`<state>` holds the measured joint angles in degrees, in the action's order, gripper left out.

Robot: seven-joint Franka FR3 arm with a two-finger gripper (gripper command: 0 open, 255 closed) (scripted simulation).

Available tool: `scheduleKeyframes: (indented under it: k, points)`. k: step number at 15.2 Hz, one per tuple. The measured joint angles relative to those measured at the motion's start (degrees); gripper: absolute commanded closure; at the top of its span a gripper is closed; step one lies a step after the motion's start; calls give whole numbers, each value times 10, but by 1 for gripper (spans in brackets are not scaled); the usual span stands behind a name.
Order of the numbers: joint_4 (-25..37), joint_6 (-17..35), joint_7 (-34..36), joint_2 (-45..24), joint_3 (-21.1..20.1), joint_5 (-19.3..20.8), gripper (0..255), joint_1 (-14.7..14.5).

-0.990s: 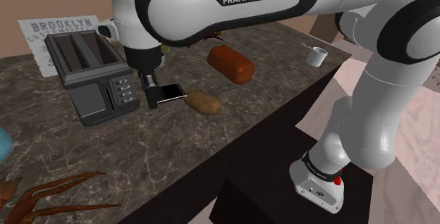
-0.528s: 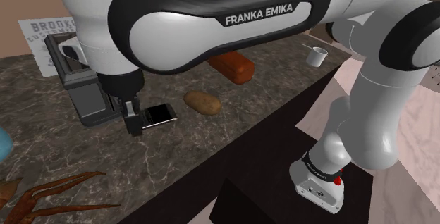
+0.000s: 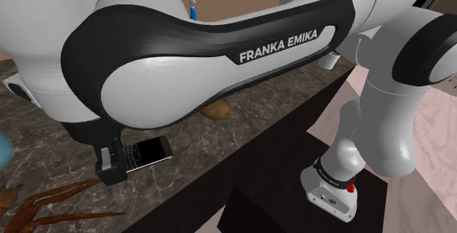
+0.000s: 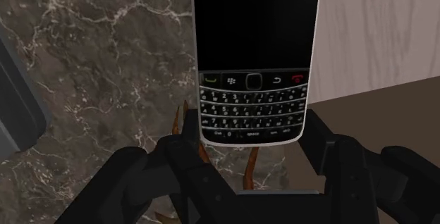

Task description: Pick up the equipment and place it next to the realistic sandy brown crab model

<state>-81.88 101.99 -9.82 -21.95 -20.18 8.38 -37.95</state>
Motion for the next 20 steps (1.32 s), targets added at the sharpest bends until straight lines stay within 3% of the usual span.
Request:
scheduleKeyframes:
  k: [20]
  points:
    - [-108,138,17,-33,7,16,255,0]
